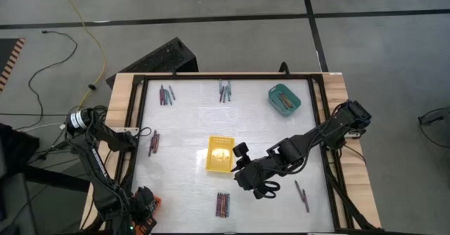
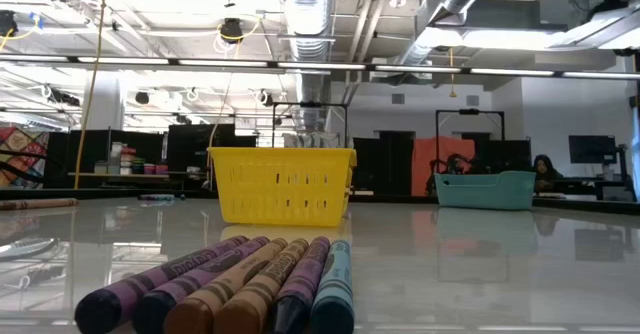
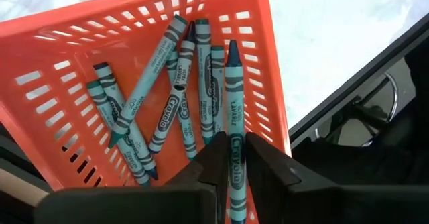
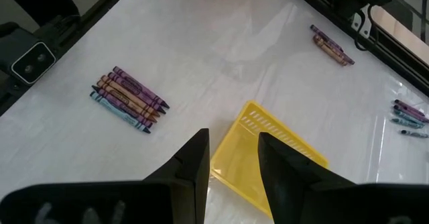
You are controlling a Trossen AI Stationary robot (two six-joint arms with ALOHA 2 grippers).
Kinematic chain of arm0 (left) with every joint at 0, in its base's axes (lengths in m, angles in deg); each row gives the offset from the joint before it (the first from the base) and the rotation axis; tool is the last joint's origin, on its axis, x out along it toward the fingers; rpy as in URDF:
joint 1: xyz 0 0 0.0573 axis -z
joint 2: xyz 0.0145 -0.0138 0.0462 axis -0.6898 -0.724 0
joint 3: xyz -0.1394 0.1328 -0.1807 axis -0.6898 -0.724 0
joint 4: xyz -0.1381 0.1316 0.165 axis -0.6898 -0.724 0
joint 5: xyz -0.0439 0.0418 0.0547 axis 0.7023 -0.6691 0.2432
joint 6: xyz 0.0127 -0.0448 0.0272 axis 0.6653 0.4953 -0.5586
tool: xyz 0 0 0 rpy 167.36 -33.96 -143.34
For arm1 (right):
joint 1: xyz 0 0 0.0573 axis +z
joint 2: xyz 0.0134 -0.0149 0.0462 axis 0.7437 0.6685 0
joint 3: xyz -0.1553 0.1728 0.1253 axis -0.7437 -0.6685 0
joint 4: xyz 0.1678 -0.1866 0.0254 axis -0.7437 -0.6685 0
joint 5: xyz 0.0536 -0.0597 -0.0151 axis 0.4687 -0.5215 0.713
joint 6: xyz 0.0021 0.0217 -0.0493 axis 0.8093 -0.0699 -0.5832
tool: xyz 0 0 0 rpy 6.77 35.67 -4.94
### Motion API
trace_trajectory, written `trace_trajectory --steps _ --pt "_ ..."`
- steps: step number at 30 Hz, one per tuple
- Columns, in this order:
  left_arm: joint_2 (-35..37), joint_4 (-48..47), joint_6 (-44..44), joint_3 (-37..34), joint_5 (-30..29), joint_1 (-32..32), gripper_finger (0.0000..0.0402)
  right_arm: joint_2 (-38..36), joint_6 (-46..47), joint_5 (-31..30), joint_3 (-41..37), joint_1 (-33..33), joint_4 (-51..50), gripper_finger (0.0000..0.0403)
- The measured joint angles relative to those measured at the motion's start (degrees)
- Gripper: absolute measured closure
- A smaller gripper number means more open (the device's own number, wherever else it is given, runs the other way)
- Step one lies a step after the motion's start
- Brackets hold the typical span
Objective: Sort crayons
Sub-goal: Put the dark blue crayon into the orange basket
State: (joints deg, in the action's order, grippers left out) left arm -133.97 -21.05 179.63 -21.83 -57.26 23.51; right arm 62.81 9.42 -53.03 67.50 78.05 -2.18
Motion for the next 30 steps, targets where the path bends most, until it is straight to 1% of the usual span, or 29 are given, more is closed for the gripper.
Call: trace_trajectory --steps 16,25,30 --pt "0.09 -0.59 -0.54 -0.04 0.20 -0.27 0.0358 0.00 0.00 0.00 0.00 0.02 -0.08 0.0271" --pt "4.42 -1.45 -3.44 -0.16 -8.11 -1.30 0.0358 0.00 0.01 0.00 0.00 0.02 -0.33 0.0271" --pt "6.92 -4.61 -8.94 -0.14 -15.06 -4.20 0.0356 0.00 0.00 0.00 0.00 0.00 -0.37 0.0271"
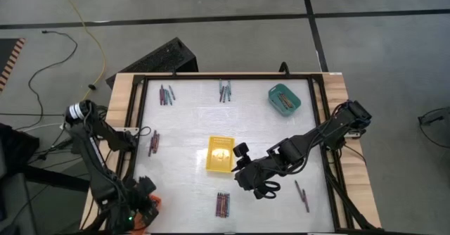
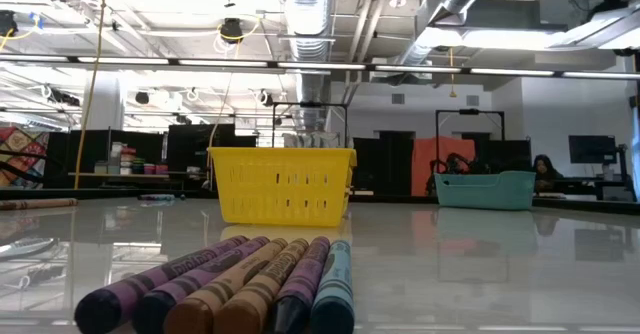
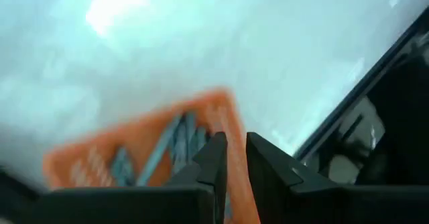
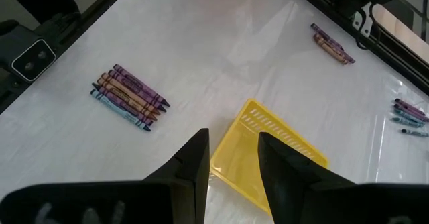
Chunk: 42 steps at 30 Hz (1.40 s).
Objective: Sort crayons
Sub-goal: Put the dark blue crayon into the orange basket
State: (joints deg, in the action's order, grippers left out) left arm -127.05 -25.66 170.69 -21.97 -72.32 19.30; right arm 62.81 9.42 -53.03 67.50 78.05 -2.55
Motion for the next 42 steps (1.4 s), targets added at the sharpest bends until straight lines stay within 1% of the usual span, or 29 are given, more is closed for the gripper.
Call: trace_trajectory --steps 5,8,11,14,21,25,32,38,42 --pt "2.21 -7.29 -7.19 0.01 -5.07 -7.46 0.0328 0.00 0.00 0.00 0.00 -0.13 -0.03 0.0271" --pt "3.33 -11.89 -11.46 0.01 -8.17 -13.46 0.0315 0.00 0.00 0.00 0.00 -0.15 -0.04 0.0271" --pt "4.20 -15.14 -17.70 0.01 -10.82 -19.90 0.0311 0.00 0.36 0.00 0.00 -0.15 -0.06 0.0271" --pt "4.76 -15.96 -24.69 0.01 -13.34 -26.57 0.0310 0.00 0.92 -0.01 0.00 -0.12 -0.35 0.0271" --pt "4.84 -15.93 -41.85 0.05 -14.70 -43.10 0.0310 0.00 3.09 -0.02 0.00 0.00 -1.83 0.0271" --pt "4.84 -14.66 -49.67 -0.30 -14.49 -52.84 0.0310 0.00 3.64 -0.02 -0.30 0.41 -1.57 0.0271" --pt "4.82 -5.73 -63.66 -2.32 -7.08 -69.05 0.0310 0.00 5.51 -0.03 -5.39 1.57 0.17 0.0271" --pt "4.82 -1.96 -69.81 -4.17 -2.72 -81.64 0.0310 0.00 8.66 -0.06 -10.16 2.03 1.35 0.0271" --pt "4.82 -0.98 -73.20 -4.25 -1.50 -88.43 0.0310 0.00 9.78 -0.04 -12.31 2.55 2.93 0.0271"
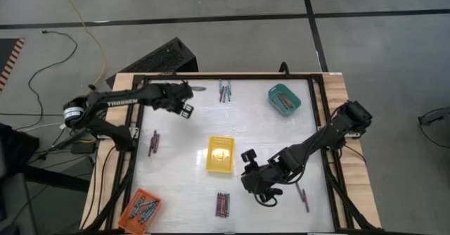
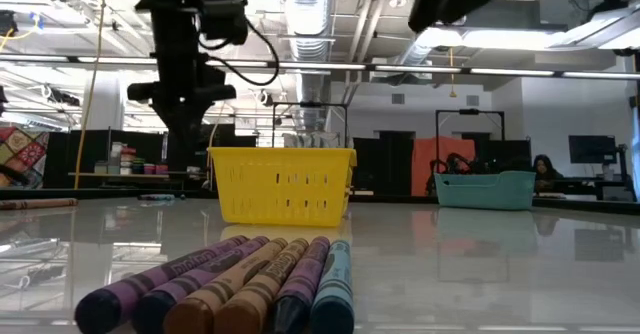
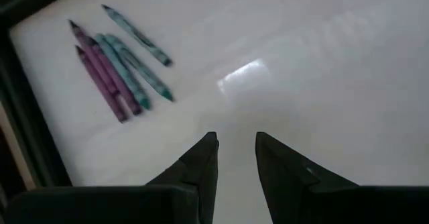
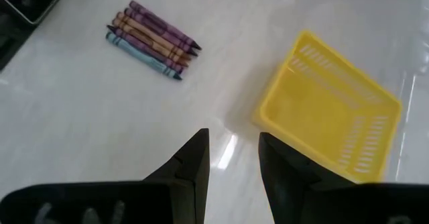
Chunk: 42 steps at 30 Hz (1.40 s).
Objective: Sort crayons
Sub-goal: Put the dark blue crayon into the orange basket
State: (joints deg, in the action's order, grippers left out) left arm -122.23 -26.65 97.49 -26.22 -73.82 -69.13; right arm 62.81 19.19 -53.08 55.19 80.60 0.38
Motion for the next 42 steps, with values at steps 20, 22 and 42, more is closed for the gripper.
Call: trace_trajectory --steps 20,22,42 --pt "-12.67 6.46 -6.14 0.00 7.17 -17.20 0.0310 0.00 1.18 0.21 -5.94 0.47 5.26 0.0271" --pt "-13.33 7.43 -6.20 0.00 7.34 -17.86 0.0310 0.00 1.19 0.86 -6.31 0.45 5.37 0.0271" --pt "-14.72 16.54 -7.52 0.03 9.61 -25.38 0.0310 0.00 0.69 1.25 -6.40 0.42 5.55 0.0271"
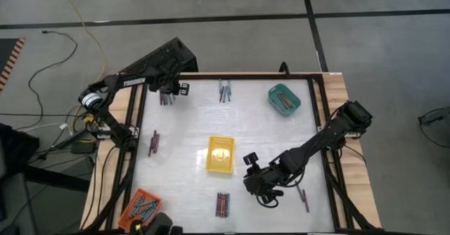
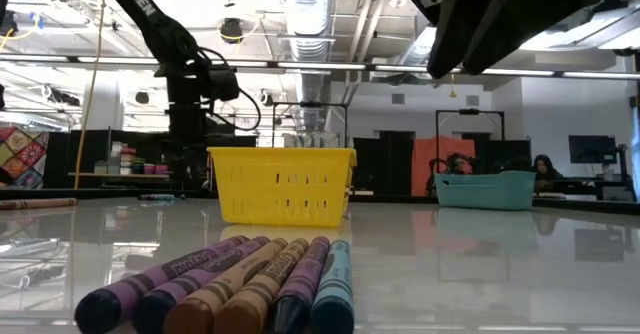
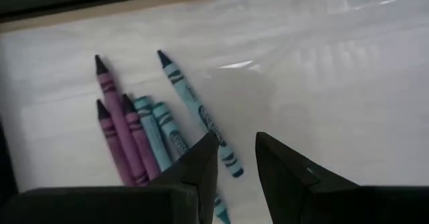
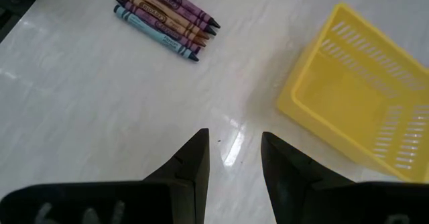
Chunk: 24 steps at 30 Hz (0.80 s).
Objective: Sort crayons
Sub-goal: Put the dark blue crayon into the orange basket
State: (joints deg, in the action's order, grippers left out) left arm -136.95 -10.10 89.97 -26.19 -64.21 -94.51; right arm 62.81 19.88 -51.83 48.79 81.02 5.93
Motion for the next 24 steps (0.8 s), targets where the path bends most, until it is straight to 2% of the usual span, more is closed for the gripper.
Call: trace_trajectory --steps 8,24 --pt "-5.54 0.20 -1.16 1.47 0.35 -0.20 0.0310 0.00 -0.61 0.36 0.00 0.01 0.11 0.0271" --pt "-6.04 0.78 -3.05 1.62 3.89 -0.07 0.0310 0.00 -2.40 0.42 0.02 0.02 -0.24 0.0271"
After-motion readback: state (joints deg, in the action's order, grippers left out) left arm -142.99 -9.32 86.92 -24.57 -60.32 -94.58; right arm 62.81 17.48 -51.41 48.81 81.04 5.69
